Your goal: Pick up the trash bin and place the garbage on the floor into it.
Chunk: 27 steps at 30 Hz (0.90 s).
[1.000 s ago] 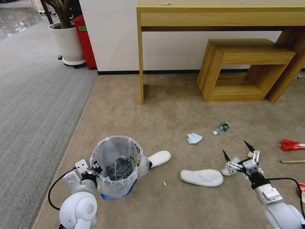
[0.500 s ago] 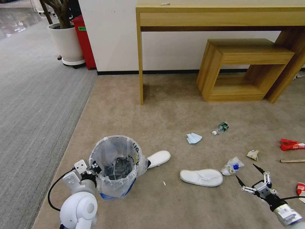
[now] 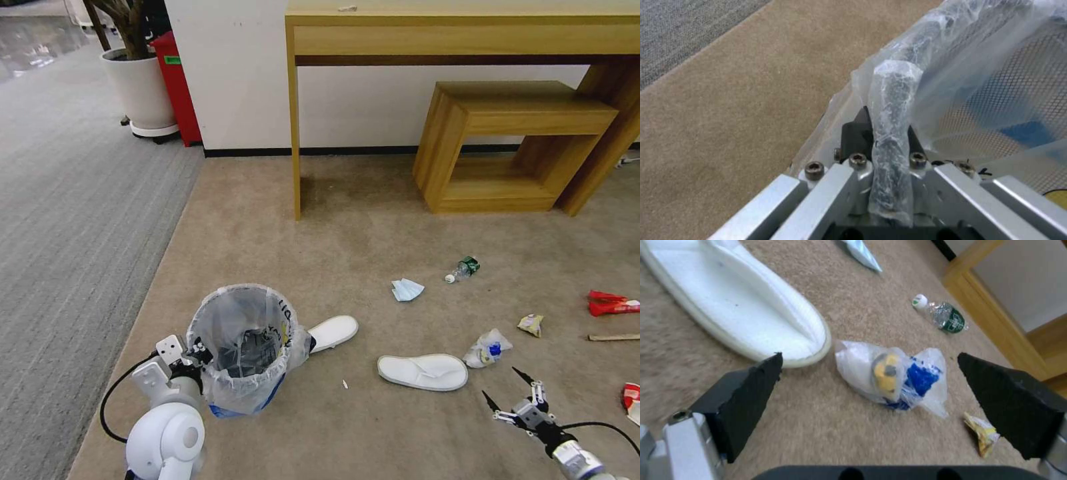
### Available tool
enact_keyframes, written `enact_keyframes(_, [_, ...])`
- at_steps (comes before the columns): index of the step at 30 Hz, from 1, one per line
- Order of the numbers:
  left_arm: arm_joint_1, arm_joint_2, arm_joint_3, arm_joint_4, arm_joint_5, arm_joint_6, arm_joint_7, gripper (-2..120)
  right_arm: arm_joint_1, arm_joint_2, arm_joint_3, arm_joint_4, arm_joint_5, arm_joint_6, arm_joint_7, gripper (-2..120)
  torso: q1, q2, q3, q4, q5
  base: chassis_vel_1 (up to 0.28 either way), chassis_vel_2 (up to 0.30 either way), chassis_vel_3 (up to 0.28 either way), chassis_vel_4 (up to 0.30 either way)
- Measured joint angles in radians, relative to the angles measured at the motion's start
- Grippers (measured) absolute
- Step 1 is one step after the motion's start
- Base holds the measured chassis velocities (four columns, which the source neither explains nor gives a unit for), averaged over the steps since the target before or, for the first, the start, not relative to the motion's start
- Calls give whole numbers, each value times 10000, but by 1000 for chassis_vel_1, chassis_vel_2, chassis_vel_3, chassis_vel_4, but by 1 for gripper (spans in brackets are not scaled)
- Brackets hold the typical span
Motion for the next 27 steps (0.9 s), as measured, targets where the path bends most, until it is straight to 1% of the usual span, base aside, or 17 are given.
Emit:
enact_keyframes(4, [-54, 53, 89, 101, -38, -5, 8, 1, 437, 143, -171, -192, -172, -80, 32, 100, 0, 0, 0, -6, -2, 0, 0, 0, 0])
enact_keyframes(9, [-66, 68, 93, 110, -52, -16, 12, 1, 944, 215, -520, -521, -209, -78, -19, 100, 0, 0, 0, -3, -2, 0, 0, 0, 0])
enact_keyframes(10, [-88, 68, 93, 110, -54, -18, 12, 1, 1277, 252, -752, -781, -212, -25, -66, 100, 0, 0, 1, -2, -3, 0, 0, 0, 0])
enact_keyframes(13, [-110, 58, 91, 113, -55, -19, 14, 1, 1595, 298, -960, -1041, -220, 31, -156, 100, 0, 0, 0, -3, -2, 0, 0, 0, 0])
enact_keyframes(14, [-127, 32, 90, 137, -44, -19, 13, 1, 1936, 353, -1213, -1339, -221, 106, -239, 100, 0, 0, 0, -2, -2, 0, 0, 0, 0])
enact_keyframes(15, [-127, 32, 90, 137, -44, -19, 13, 1, 1936, 353, -1213, -1339, -221, 106, -239, 100, 0, 0, 0, -2, -2, 0, 0, 0, 0])
enact_keyframes(17, [-130, -24, 104, 145, -2, -19, 13, 1, 2312, 465, -1574, -1753, -217, 161, -290, 100, 1, 0, 1, -2, -1, 0, 0, 0, 0])
enact_keyframes(23, [-127, -127, 125, 132, 92, -19, 12, 1, 2561, 695, -1869, -2123, -273, 263, -385, 100, 1, 0, 0, -3, 2, 0, 0, 0, 0])
enact_keyframes(27, [-134, -184, 129, 134, 149, -32, 8, 1, 2688, 762, -2017, -2296, -295, 283, -433, 100, 0, 0, 0, -5, -5, 0, 0, 0, 0])
